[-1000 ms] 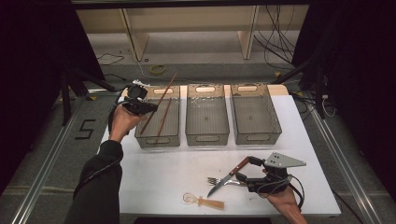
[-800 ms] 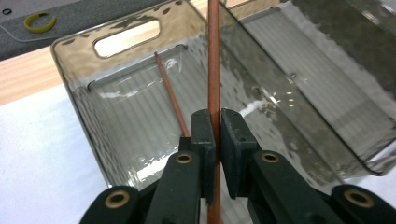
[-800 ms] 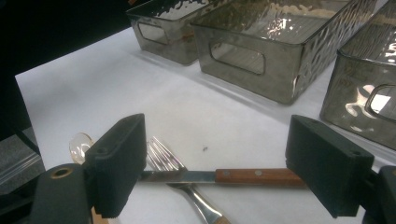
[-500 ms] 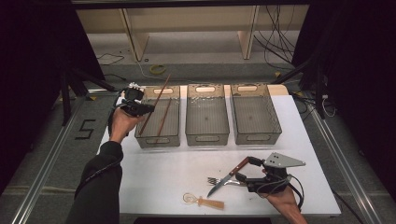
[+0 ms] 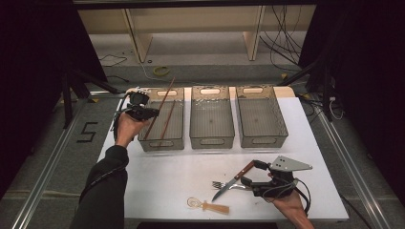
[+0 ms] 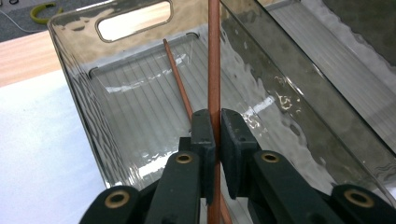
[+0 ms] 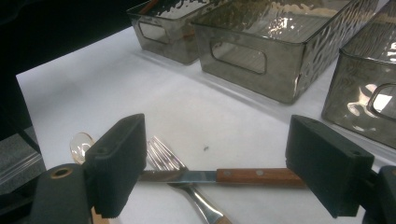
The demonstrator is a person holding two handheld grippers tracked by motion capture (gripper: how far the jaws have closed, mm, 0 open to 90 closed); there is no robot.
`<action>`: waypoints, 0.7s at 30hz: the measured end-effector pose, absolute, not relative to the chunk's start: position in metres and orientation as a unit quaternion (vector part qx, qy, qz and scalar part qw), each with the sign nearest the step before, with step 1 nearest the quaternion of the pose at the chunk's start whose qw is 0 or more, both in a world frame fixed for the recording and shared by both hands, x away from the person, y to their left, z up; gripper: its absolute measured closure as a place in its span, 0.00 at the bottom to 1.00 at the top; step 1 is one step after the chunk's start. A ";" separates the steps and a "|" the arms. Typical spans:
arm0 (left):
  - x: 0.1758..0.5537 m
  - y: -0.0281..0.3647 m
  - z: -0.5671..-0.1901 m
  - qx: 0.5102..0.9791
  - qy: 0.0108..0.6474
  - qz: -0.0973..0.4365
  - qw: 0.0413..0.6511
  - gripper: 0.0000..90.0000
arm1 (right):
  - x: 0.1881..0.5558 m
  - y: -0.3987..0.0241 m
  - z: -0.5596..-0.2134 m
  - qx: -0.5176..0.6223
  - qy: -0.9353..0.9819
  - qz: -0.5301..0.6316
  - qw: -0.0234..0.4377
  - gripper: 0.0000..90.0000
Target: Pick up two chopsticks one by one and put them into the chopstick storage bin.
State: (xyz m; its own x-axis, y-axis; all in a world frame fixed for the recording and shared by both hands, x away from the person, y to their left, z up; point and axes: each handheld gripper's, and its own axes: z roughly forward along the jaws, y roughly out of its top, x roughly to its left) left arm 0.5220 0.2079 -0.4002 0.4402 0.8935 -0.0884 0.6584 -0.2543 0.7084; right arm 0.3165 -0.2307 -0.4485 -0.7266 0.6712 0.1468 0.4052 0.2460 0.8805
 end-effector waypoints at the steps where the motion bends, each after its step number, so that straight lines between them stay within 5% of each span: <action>1: 0.522 0.208 -0.402 0.773 0.503 0.166 0.349 0.93 | 0.317 -0.231 -0.449 0.346 0.778 0.507 0.131 0.24; 21: 0.526 0.206 -0.421 0.769 0.524 0.142 0.337 0.92 | 0.316 -0.231 -0.448 0.346 0.778 0.508 0.131 0.24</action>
